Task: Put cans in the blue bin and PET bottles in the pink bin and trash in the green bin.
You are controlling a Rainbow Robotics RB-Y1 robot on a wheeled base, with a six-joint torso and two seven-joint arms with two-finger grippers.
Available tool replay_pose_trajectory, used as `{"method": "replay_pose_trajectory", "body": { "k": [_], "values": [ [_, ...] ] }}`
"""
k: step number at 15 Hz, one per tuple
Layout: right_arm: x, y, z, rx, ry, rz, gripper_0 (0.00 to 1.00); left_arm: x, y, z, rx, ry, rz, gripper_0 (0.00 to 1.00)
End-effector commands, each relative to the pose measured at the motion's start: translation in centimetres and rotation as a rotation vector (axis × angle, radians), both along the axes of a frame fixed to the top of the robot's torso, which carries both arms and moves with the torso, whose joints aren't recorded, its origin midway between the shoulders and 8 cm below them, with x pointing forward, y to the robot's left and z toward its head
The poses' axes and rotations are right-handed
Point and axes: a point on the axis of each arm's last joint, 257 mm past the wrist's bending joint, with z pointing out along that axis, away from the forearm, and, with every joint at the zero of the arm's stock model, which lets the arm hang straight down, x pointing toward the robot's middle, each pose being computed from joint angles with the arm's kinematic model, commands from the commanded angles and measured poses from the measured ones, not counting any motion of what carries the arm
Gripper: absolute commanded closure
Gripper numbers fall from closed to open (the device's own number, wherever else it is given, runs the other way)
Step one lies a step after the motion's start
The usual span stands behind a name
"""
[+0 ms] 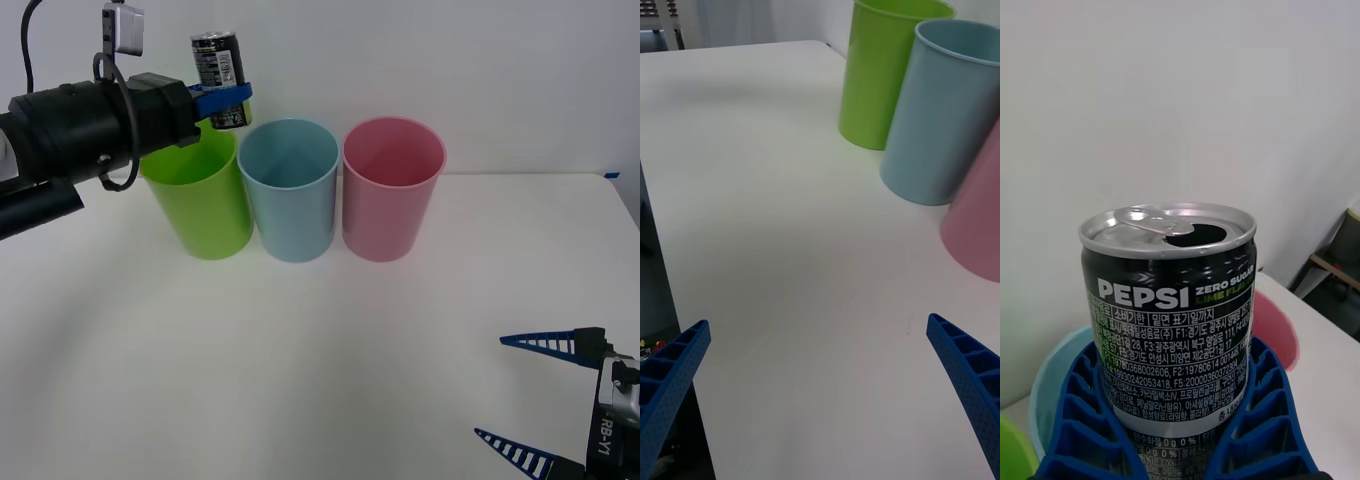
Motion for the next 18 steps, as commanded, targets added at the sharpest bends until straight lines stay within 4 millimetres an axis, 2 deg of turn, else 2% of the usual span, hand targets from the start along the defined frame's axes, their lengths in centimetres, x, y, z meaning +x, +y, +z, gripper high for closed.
{"method": "replay_pose_trajectory", "body": {
  "k": [1, 6, 11, 16, 18],
  "values": [
    [0.0, 0.0, 0.0, 0.000, 0.000, 0.000, 0.00, 1.7, -0.9, -1.3, 0.016, 0.071, -0.004, 1.00],
    [0.0, 0.0, 0.0, 0.000, 0.000, 0.000, 0.00, 5.1, -1.1, -3.8, 0.071, 0.156, 0.036, 1.00],
    [0.0, 0.0, 0.0, 0.000, 0.000, 0.000, 0.00, 5.2, -2.9, -4.7, 0.055, 0.181, 0.021, 1.00],
    [0.0, 0.0, 0.0, 0.000, 0.000, 0.000, 0.00, 6.8, -4.6, -5.8, 0.077, 0.168, 0.031, 1.00],
    [0.0, 0.0, 0.0, 0.000, 0.000, 0.000, 0.00, 6.7, -4.6, -6.5, 0.105, 0.173, 0.025, 1.00]
  ]
}}
